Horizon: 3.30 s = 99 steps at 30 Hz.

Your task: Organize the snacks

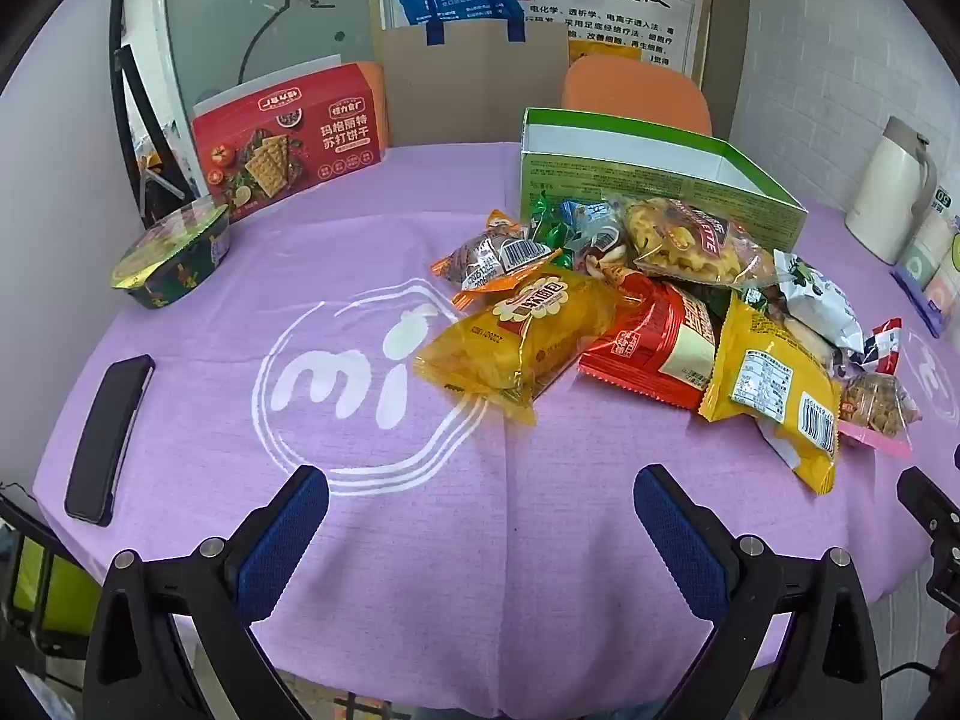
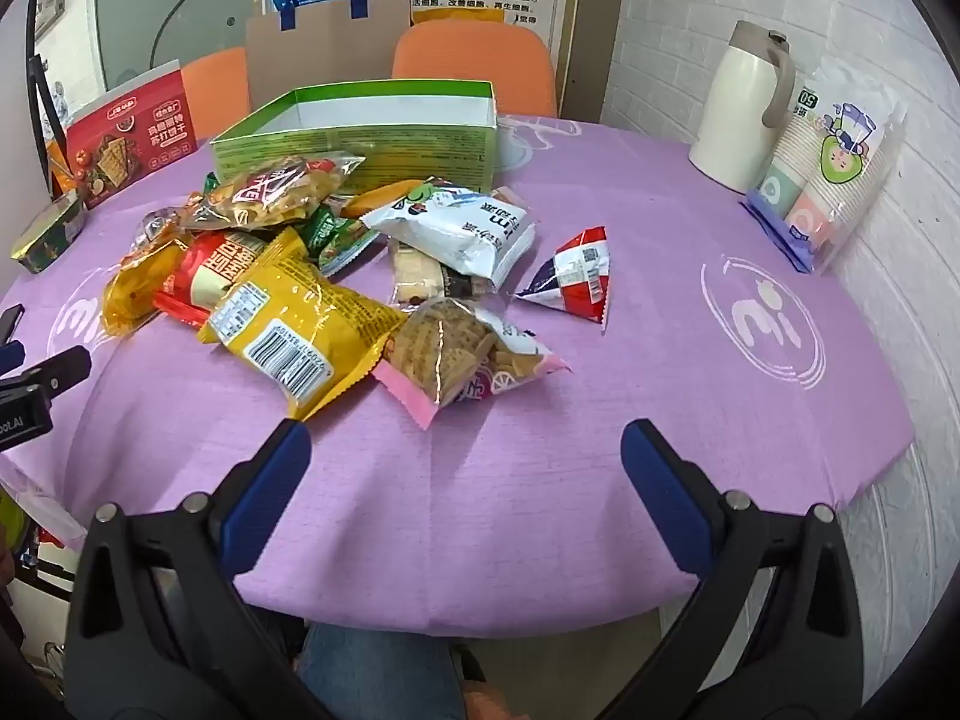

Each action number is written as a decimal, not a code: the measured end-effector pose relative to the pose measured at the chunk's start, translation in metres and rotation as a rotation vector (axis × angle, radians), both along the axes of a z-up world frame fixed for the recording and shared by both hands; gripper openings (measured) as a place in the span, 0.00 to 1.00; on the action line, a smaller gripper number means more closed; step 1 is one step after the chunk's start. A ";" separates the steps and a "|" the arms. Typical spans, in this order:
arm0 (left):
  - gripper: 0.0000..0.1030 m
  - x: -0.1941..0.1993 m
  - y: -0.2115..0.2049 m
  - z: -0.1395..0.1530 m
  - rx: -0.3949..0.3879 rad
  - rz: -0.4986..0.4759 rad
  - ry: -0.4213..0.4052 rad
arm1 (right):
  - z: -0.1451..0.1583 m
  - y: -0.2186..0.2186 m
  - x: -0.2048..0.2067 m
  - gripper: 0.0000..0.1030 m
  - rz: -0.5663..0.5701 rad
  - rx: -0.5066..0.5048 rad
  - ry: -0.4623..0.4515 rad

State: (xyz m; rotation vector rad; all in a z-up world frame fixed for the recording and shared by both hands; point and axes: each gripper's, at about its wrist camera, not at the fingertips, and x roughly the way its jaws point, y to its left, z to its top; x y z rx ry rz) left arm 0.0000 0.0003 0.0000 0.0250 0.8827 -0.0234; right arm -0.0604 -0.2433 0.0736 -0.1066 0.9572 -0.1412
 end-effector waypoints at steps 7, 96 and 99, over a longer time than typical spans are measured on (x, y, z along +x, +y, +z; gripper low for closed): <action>1.00 0.000 0.001 0.001 0.003 -0.002 -0.010 | 0.002 0.000 0.001 1.00 0.011 0.005 -0.009; 0.97 0.027 -0.098 0.016 -0.171 -0.429 0.046 | -0.024 -0.061 0.027 0.60 0.049 0.207 -0.062; 0.97 0.040 -0.127 0.008 -0.152 -0.508 0.070 | -0.020 -0.077 0.019 0.61 0.006 0.212 -0.071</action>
